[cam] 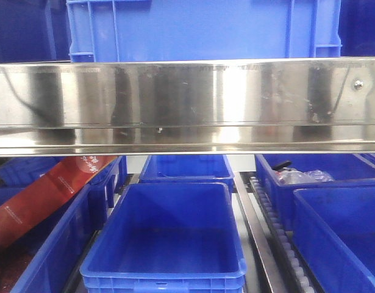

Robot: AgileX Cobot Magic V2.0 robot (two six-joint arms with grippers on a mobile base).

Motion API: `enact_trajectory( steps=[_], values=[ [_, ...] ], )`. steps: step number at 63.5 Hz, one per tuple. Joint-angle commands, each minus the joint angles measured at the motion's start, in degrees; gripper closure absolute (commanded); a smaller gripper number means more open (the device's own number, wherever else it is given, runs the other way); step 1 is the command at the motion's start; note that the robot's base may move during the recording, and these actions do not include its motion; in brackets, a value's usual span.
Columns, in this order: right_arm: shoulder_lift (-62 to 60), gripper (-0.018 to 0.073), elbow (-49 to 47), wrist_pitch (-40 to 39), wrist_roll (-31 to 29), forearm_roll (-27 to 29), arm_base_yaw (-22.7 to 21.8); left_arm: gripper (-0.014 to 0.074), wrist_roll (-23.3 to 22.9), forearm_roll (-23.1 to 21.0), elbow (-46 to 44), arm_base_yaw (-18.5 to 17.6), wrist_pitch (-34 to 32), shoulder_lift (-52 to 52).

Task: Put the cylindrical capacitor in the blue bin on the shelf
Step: 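Open the left gripper to drop the orange capacitor into the bin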

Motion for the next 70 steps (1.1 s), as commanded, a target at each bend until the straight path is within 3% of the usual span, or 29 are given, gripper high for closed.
enact_trajectory(
  steps=[1,10,21,27,44,50,59,67,70],
  values=[
    [-0.28,0.0721,-0.45,-2.27,-0.02,-0.05,0.0,0.0674,0.41,-1.15,-0.92,-0.06,-0.56,1.54],
    [-0.28,0.0721,-0.45,-2.27,-0.02,-0.05,0.0,0.0452,0.41,-4.75,-0.92,-0.16,-0.33,3.19],
    [-0.28,0.0721,-0.45,-2.38,-0.02,-0.05,0.0,0.0094,0.41,-4.65,-1.14,-0.31,-0.19,3.21],
    [-0.28,0.0721,-0.45,-2.38,-0.02,-0.05,0.0,-0.0023,0.41,-4.65,-2.42,-0.31,0.15,2.99],
    [-0.28,0.0721,-1.75,-1.49,-0.02,-0.05,0.0,0.0,0.41,-4.51,-7.06,-0.31,4.62,-0.09],
    [-0.28,0.0721,-4.57,-0.57,-0.02,-0.05,0.0,0.0056,0.41,-3.8,-7.44,-0.31,7.27,-2.38],
    [0.52,0.0721,-9.3,-0.2,-0.02,-0.05,0.0,0.0341,0.41,-3.42,-7.44,0.3,11.39,-5.87],
    [3.98,0.0721,-13.8,0.35,-0.38,0.05,0.6,0.0675,0.41,-3.52,-7.31,1.22,14.71,-7.92],
    [6.01,0.0721,-16.01,0.83,-0.71,0.05,1.51,0.0706,0.04,-3.76,-6.9,2.04,15.38,-8.7]
  ],
)
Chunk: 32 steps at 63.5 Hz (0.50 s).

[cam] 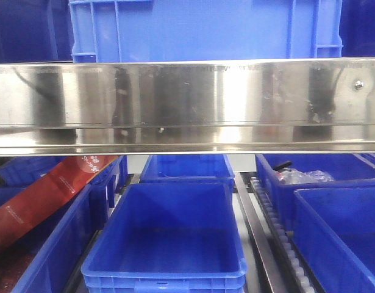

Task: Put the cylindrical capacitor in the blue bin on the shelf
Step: 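Open the left gripper to drop the orange capacitor into the bin, then open the right gripper to drop the black capacitor into the bin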

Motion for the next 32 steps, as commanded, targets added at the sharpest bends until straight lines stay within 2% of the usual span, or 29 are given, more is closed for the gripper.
enact_trajectory(
  steps=[1,9,18,26,32],
  values=[
    [3.67,0.0721,-4.22,-0.08,-1.19,-0.05,1.45,0.0708,-0.39,-0.42,0.12,1.59,1.7,-1.87],
    [9.94,0.0721,-11.58,2.1,-2.81,-0.05,5.06,0.0708,-2.38,-1.36,2.0,4.66,1.7,-3.77],
    [17.7,0.0721,-19.95,3.21,-2.81,-0.05,8.53,0.0708,-2.61,-2.05,6.32,7.9,1.7,-7.25],
    [24.33,0.0721,-25.87,5.4,-2.81,-0.05,10.32,0.0708,-2.61,-4.04,13.77,10.51,1.51,-12.05],
    [29.31,0.0721,-29.23,6.41,-2.81,-0.05,11.61,0.0708,-2.61,-5.17,20.9,11.62,-1.97,-16.16]
  ],
)
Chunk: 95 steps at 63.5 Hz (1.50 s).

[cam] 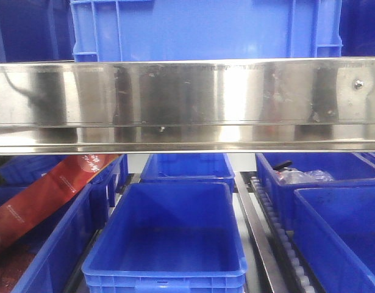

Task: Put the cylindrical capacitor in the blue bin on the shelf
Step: 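Open the right gripper to drop the black capacitor into the bin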

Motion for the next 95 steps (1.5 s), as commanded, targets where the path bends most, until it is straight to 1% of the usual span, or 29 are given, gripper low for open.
enact_trajectory(
  steps=[1,8,19,25,31,33,36,39,40,42,43,45,46,50,51,61,70,74,78,85,90,91,95],
  values=[
    [4.5,0.0721,-3.27,0.81,-0.55,-0.16,1.04,0.0708,-0.36,-1.82,6.39,1.05,-3.83,-4.57],
    [9.6,0.0721,-5.74,3.28,-0.55,-0.16,1.92,0.0708,-0.36,-1.96,14.52,1.13,-8.48,-9.35],
    [15.31,0.0721,-5.76,4.48,-0.55,-0.01,3.19,0.0708,-0.36,-2.35,24.64,1.13,-14.67,-15.89],
    [16.93,0.0721,-5.76,5.13,-1.42,0.27,3.55,0.0708,-0.36,-2.36,27.54,1.13,-17.12,-18.08],
    [17.39,0.0719,-5.76,5.88,-1.55,0.97,3.55,0.0708,-0.36,-2.36,28.59,1.13,-18.03,-19.21],
    [17.39,0.07,-5.76,6.13,-1.55,0.97,3.55,0.0708,-0.36,-2.36,28.59,1.13,-18.03,-19.34],
    [17.39,0.0629,-5.76,6.23,-1.55,0.97,3.55,0.0708,-0.36,-2.36,28.59,1.13,-18.03,-19.45],
    [17.39,0.0531,-5.76,6.35,-1.55,0.97,3.55,0.0708,-0.36,-2.36,28.59,1.13,-18.03,-19.57],
    [17.39,0.0469,-5.76,6.51,-1.58,0.97,3.55,0.0708,-0.36,-2.36,28.59,1.13,-18.03,-19.55],
    [17.28,0.0379,-5.76,6.7,-1.58,0.97,3.55,0.0708,-0.36,-2.48,28.59,1.13,-18.03,-19.6],
    [17.28,0.0309,-5.76,6.93,-1.58,0.97,3.55,0.0708,-0.36,-2.48,28.59,1.13,-18.03,-19.6],
    [17.28,0.0215,-5.76,7.2,-1.58,0.97,3.55,0.0708,-0.36,-2.6,28.59,1.13,-18.03,-19.6],
    [17.28,0.0148,-5.76,7.32,-1.58,0.97,3.55,0.0708,-0.36,-2.6,28.59,1.13,-18.03,-19.6],
    [17.2,-0.0006,-5.76,7.71,-1.58,0.97,3.55,0.0708,-0.36,-2.6,28.59,1.13,-18.03,-19.6],
    [17.2,-0.002,-5.76,7.86,-1.58,0.97,3.55,0.0708,-0.36,-2.6,28.59,1.13,-18.03,-19.6],
    [15.24,0.0032,-5.76,8.14,-1.58,0.97,3.55,0.0708,-0.36,-2.61,28.59,1.13,-18.03,-19.7],
    [11.52,0.0116,-5.76,8.28,-1.58,0.97,3.55,0.0708,-0.36,-2.61,28.68,1.13,-18.96,-20.68],
    [9.37,0.0206,-5.76,8.83,-1.58,0.86,3.45,0.0708,-0.36,-2.61,29.07,1.3,-19.62,-21.67],
    [6.95,0.0309,-5.76,9.42,-1.58,0.6,3.21,0.0708,-0.36,-2.74,30.27,2.19,-20.76,-23.26],
    [2.1,0.0573,-4.82,10.94,-1.58,-0.83,2.27,0.0708,-0.76,-2.87,34.56,4.38,-23.71,-27.46],
    [-1.83,0.0715,-2.51,11.46,-1.58,-2.96,1.57,0.0708,-0.76,-3.79,38.79,6.57,-26.16,-30.89],
    [-3.02,0.0727,-1.5,11.46,-1.47,-3.22,1.21,0.0708,-0.76,-3.81,39.63,6.93,-26.8,-31.54],
    [-6.73,0.0713,2.17,11.46,-1.47,-3.6,0.31,0.0708,-0.76,-4.17,43.8,8.37,-28.46,-34.43]
  ],
)
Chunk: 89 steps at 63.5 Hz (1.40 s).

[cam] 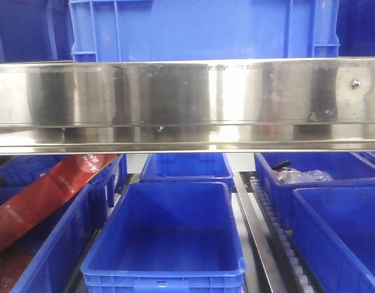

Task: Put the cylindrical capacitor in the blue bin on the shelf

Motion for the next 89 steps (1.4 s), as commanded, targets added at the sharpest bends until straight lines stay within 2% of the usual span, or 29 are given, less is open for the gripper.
enact_trajectory(
  steps=[1,9,26,34,43,50,58,89],
  values=[
    [-5.78,0.0713,4.88,0.32,-0.23,-1.84,-1.39,0.0708,-0.44,-0.95,4.84,1.94,-3.86,-4.39],
    [-14.7,0.0713,16.58,-1.86,-0.23,-1.99,-2.63,0.0708,-0.44,-0.95,13.28,3.17,-8.52,-10.64],
    [-36.2,0.0713,45.11,-14.84,-0.23,-2.21,-2.63,0.0708,-0.44,-0.95,29.74,3.17,-15.3,-22.4],
    [-45.66,0.0713,57.41,-20.57,-0.23,-4.61,-2.63,0.0708,-0.44,-0.95,36.82,3.17,-19.88,-27.72],
    [-55.1,0.0713,67.27,-23.7,-0.23,-5.74,-2.63,0.0708,-0.44,-0.95,42.71,3.17,-26.24,-31.54],
    [-60.75,0.0713,72.3,-25.46,-0.23,-5.74,-2.63,0.0708,-0.44,-0.95,46.06,3.17,-29.43,-33.03],
    [-64.39,0.0713,75.88,-28.0,-0.23,-5.74,-2.63,0.0708,-0.44,-0.95,47.23,3.17,-29.62,-33.06],
    [-64.74,0.0713,76.17,-30.42,-0.23,-5.84,-2.63,0.0708,-0.44,-0.95,47.21,3.17,-29.72,-33.06]
  ],
)
